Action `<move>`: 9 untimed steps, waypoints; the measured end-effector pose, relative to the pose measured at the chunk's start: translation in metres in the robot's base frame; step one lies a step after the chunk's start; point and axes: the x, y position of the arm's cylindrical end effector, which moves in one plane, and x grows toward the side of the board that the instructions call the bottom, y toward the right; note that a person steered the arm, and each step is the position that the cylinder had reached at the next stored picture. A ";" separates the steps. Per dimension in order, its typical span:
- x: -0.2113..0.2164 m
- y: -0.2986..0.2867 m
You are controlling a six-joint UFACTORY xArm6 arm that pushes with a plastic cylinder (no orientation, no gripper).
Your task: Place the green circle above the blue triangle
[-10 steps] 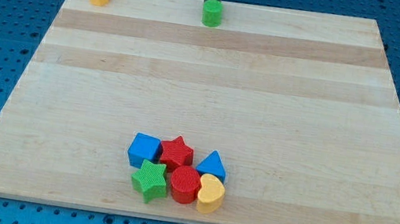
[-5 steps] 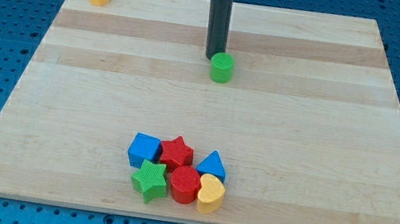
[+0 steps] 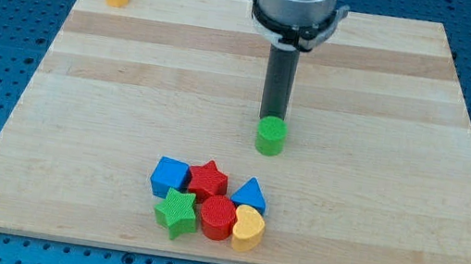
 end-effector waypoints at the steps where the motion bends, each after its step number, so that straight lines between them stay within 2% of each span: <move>1: 0.016 0.012; 5: 0.064 0.040; 9: 0.073 0.008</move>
